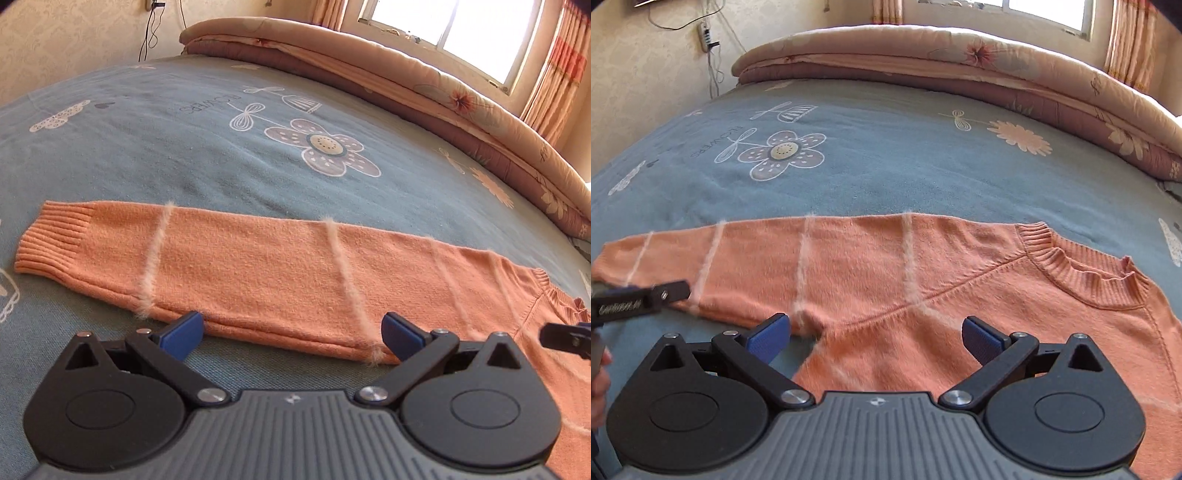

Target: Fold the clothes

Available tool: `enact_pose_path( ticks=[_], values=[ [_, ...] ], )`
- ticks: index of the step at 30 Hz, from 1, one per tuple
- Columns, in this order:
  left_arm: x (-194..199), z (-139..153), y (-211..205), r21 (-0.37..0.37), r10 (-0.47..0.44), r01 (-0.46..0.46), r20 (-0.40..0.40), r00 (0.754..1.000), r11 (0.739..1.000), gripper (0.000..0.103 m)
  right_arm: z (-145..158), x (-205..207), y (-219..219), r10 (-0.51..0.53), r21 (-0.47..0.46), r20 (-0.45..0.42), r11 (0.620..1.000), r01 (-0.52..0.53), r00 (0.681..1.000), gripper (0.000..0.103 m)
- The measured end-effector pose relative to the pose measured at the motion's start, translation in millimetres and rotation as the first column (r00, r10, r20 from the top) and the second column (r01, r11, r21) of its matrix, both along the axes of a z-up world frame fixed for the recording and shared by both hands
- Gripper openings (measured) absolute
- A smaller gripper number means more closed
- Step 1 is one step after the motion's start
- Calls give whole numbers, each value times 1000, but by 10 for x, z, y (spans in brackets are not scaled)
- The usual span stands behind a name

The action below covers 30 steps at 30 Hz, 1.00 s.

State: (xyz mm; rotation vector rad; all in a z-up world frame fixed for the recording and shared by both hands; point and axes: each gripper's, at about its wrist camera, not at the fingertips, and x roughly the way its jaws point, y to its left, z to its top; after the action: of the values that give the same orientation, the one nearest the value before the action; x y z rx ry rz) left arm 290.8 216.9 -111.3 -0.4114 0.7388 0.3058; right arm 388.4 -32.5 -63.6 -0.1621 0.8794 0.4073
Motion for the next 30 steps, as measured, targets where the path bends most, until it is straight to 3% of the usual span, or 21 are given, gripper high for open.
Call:
enact_pose_path(
  ticks=[5,11,15,17,20,23,26,30],
  values=[
    [-65,-1,118,-57,-1,2,6,1000,998,102,-251,314,269,-49,-46,-74,998,45,996,101],
    [-101,-2,149,-23,7,-8,-11,1000,1000,102,-477,239,332,-78,-137,-72,988,68,994,101],
    [-121,11,159,-26,5,-5,-3,1000,1000,102,-388,208,277,-79,-103,-68,992,72,995,101],
    [-126,12,173,-35,5,-5,-1,1000,999,102,-358,219,271,-108,-112,-46,988,102,993,101],
    [-130,12,199,-31,14,-14,-5,1000,999,102,-479,219,296,-117,-156,-82,982,103,990,101],
    [-145,20,230,-19,28,-28,-5,1000,999,102,-414,200,287,-133,-121,-81,985,123,988,101],
    [-161,20,284,-16,50,-50,-7,999,999,102,-280,165,372,-91,-3,-73,996,91,993,101],
    [-177,4,371,-22,82,-82,-16,997,996,102,-346,98,735,1,-44,-59,999,-3,998,101]
  ],
)
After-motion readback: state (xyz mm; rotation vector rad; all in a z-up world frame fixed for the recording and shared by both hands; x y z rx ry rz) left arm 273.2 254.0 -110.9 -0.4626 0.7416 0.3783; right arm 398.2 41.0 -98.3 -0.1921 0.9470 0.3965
